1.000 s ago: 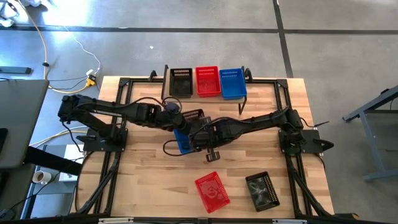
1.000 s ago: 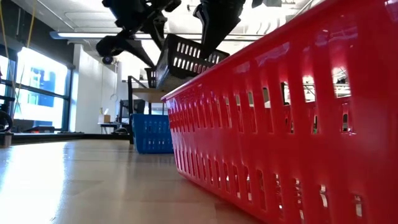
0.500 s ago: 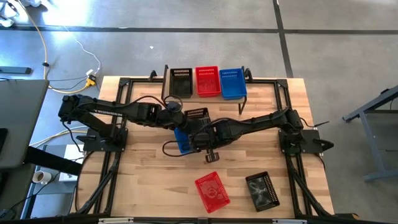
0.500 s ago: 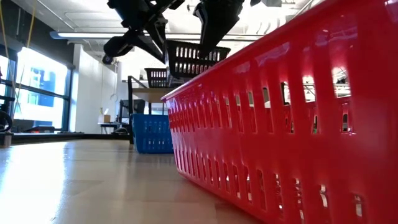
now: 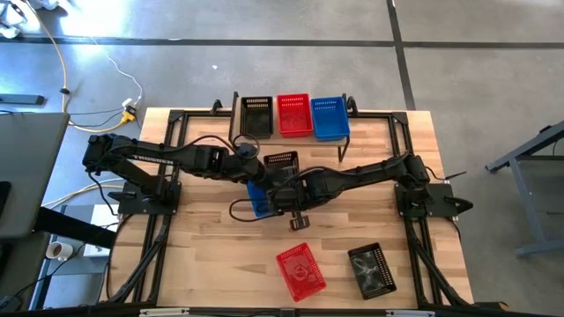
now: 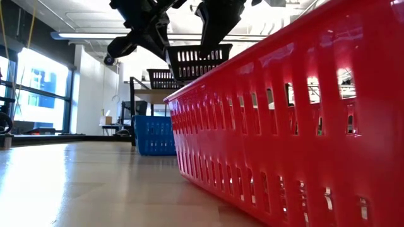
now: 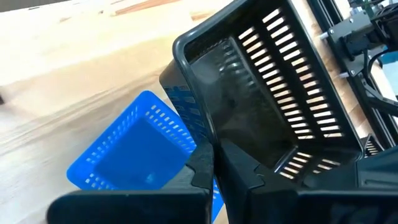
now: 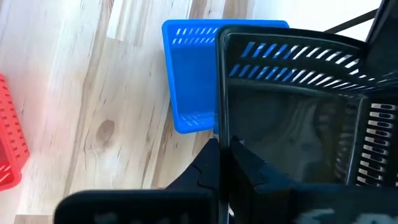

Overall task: Stack baskets on shelf by color
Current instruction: Stack the top black bin on top of the black bin on the shelf

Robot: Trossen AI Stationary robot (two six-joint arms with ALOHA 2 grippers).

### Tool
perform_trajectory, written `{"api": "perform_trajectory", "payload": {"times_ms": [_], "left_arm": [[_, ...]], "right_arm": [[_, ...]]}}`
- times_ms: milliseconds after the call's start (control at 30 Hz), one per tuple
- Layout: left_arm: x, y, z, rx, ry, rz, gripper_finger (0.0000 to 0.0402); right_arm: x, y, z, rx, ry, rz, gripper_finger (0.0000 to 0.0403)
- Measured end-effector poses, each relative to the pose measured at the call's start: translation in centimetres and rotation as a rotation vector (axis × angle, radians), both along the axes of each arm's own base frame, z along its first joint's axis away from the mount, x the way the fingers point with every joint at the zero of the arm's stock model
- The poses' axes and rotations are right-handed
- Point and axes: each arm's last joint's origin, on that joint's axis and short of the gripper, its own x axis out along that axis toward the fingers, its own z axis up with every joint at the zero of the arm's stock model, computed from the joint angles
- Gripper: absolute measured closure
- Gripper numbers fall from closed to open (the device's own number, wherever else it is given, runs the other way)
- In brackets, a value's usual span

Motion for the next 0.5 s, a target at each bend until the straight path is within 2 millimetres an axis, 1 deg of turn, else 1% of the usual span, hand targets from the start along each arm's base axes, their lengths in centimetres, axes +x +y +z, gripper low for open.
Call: {"api": "perform_trajectory", "payload": {"times_ms": [67,133,367,500], "left_arm": [[-0.01,-0.01,0.01,0.007,0.004,-0.009,0.04],[-0.01,-0.06,0.01,0.013,0.006,-0.012,0.0401],[-0.04,-0.32,0.01,0.05,0.022,-0.03,0.0401],[-0.12,-0.33,-0.05,0.056,0.037,-0.041,0.0401]], "right_arm": [[0.07,0.02,0.03,0.004,-0.009,-0.003,0.0398],[0.14,0.07,0.05,0.016,-0.014,0.006,0.0386],[0.07,0.05,0.01,0.046,-0.017,-0.046,0.0303],[-0.59,0.05,0.34,0.075,0.008,-0.091,0.027]]}}
